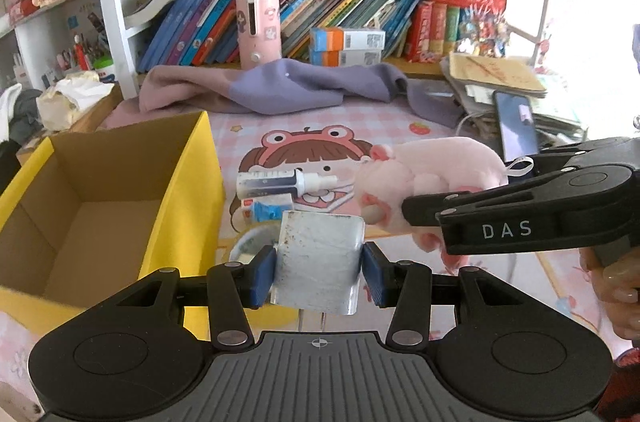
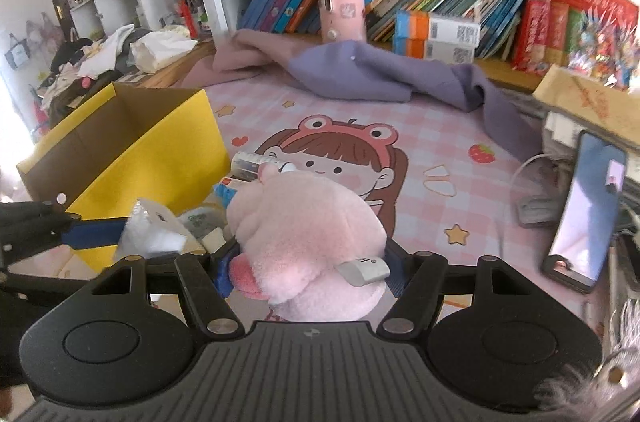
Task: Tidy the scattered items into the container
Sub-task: 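Lift the charger with the left gripper while the right gripper carries the pig toward the yellow box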
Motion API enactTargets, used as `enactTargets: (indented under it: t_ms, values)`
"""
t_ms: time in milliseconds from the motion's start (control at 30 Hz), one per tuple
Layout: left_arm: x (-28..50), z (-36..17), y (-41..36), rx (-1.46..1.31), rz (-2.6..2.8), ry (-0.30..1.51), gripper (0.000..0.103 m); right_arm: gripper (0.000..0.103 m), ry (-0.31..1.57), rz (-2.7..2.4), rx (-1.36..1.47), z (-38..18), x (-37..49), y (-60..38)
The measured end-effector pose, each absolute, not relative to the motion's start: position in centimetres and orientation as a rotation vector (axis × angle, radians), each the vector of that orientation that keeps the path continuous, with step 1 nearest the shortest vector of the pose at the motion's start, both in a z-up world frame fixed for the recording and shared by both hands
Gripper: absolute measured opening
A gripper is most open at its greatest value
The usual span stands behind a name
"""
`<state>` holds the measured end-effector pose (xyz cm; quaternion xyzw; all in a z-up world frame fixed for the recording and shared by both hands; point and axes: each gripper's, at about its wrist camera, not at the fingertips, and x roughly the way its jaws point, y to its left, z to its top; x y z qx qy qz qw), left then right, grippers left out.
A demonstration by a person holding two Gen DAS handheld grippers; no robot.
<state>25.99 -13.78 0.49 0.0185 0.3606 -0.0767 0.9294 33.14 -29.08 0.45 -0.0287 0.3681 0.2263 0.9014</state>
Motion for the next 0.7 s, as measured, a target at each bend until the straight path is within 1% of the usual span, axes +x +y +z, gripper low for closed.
enactTargets:
  t_ms: [367, 700]
  values:
    - [21.5, 1.1, -11.8, 0.066, -0.301, 0.693, 0.046, 0.066, 0.738, 0.309, -0.040, 1.4, 26.6, -27.9]
    - [16.4, 1.3, -7.5, 0.072, -0.332, 0.688, 0.046, 0.066, 0.718, 0.219, -0.033, 1.7, 19.8, -24.4]
